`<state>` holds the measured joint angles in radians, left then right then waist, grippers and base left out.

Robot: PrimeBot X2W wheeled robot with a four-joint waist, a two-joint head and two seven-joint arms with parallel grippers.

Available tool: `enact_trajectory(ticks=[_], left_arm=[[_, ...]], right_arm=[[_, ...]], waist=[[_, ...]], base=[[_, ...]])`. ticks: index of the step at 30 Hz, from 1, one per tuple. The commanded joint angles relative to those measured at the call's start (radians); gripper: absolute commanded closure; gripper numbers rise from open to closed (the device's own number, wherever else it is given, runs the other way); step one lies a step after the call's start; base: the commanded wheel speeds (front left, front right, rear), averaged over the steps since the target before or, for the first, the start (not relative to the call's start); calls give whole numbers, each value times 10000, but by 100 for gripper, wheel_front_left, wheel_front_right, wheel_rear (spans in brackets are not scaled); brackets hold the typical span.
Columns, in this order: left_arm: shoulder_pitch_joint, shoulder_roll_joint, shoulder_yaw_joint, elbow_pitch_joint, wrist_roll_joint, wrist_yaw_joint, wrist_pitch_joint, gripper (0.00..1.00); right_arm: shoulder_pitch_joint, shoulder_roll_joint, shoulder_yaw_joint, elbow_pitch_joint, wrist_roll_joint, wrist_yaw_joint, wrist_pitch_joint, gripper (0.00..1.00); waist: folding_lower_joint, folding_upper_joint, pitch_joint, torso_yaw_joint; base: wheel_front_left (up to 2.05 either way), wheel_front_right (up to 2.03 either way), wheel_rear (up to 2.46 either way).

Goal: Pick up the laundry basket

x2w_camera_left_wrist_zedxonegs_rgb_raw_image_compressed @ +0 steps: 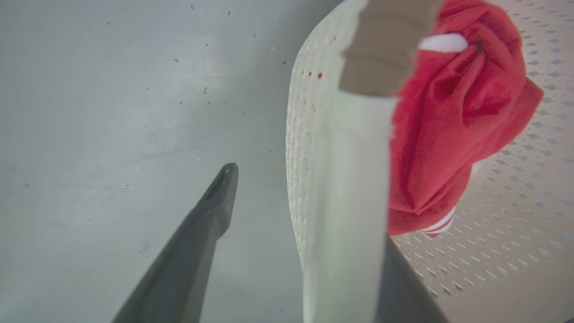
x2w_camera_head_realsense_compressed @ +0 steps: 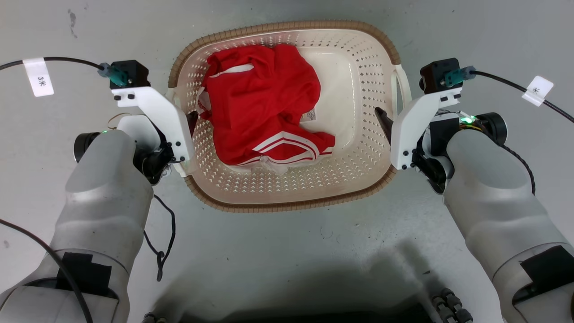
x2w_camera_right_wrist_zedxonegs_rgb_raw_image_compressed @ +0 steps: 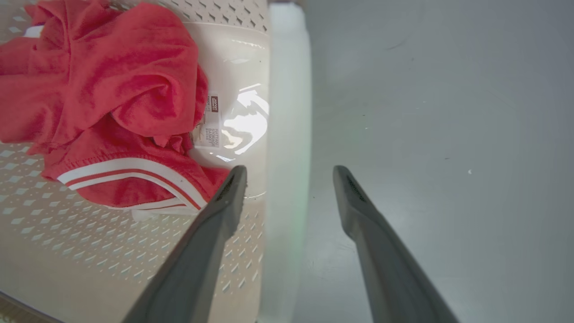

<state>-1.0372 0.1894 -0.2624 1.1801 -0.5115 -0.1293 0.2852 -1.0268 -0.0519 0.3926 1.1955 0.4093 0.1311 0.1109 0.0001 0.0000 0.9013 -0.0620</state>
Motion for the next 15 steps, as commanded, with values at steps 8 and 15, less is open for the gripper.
enact_trajectory(ticks=[8, 15], left_arm=[[-136, 98, -357, 80, -441, 11, 96, 100], [-59, 135, -782, 108, -732, 4, 238, 100]], right_arm=[[-304, -32, 432, 227, 611, -5, 110, 100], [-258, -25, 877, 234, 1076, -5, 191, 100]], waist=[[-1, 0, 143, 27], [-1, 0, -20, 49]], base=[[0, 0, 0], [0, 0, 0]])
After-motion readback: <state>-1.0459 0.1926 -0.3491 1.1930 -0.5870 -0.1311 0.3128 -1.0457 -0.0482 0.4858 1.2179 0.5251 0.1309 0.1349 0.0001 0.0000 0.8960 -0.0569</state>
